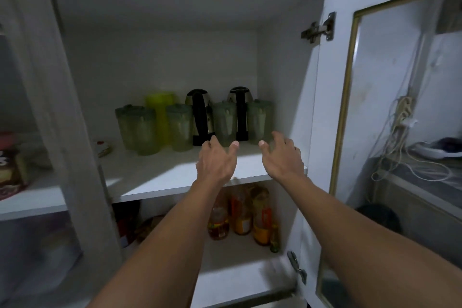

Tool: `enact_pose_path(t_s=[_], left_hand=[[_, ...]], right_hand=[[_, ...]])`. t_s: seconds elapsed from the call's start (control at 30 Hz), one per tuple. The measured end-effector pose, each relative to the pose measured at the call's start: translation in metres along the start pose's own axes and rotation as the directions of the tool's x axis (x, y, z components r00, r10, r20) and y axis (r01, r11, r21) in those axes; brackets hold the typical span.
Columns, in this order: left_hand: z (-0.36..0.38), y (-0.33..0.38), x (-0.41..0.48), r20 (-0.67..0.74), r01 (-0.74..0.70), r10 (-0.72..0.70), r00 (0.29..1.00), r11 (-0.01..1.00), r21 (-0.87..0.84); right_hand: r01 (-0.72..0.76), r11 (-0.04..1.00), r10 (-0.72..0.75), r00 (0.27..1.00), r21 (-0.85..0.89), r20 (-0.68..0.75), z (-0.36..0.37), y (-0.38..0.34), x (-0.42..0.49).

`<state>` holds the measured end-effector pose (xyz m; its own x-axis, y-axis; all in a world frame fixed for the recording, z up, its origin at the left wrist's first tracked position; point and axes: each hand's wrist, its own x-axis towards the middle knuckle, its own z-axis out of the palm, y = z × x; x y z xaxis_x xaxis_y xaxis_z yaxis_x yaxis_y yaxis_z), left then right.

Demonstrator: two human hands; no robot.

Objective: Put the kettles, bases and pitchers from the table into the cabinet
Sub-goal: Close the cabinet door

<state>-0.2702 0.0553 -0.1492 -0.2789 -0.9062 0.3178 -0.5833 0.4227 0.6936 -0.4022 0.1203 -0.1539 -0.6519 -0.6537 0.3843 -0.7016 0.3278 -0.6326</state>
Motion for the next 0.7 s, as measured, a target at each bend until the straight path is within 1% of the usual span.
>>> enact_pose_path(t_s=[0.1,0.17,0.27,0.37,0.53,0.63,0.7], left_hand=[[-0.016,0.002,-0.042,0.04,-0.05,0.05,0.998,0.999,0.004],[-0.027,0.002,-0.077,0.095,-0.101,0.101,0.99,0.995,-0.004],[-0.036,0.001,-0.136,0.184,-0.169,0.178,0.967,0.984,-0.062],[-0.047,0.011,-0.185,0.271,-0.212,0.235,0.933,0.971,-0.111],[-0.054,0.053,-0.252,0.303,-0.277,0.331,0.894,0.938,-0.208],[-0.045,0.082,-0.293,0.354,-0.314,0.403,0.844,0.906,-0.282],[-0.038,0.102,-0.315,0.366,-0.349,0.445,0.818,0.888,-0.301]], right_hand=[[-0.026,0.999,0.023,0.997,-0.038,-0.077,-0.025,-0.002,-0.053],[-0.069,0.995,0.061,0.992,-0.069,-0.115,-0.039,0.0,-0.098],[-0.128,0.984,0.111,0.984,-0.127,-0.139,-0.062,0.007,-0.17],[-0.219,0.959,0.192,0.969,-0.178,-0.158,-0.101,0.01,-0.227],[-0.318,0.925,0.243,0.916,-0.208,-0.321,-0.183,0.012,-0.283],[-0.357,0.91,0.257,0.885,-0.211,-0.388,-0.224,0.02,-0.309],[-0.381,0.9,0.267,0.866,-0.211,-0.424,-0.248,0.028,-0.324]])
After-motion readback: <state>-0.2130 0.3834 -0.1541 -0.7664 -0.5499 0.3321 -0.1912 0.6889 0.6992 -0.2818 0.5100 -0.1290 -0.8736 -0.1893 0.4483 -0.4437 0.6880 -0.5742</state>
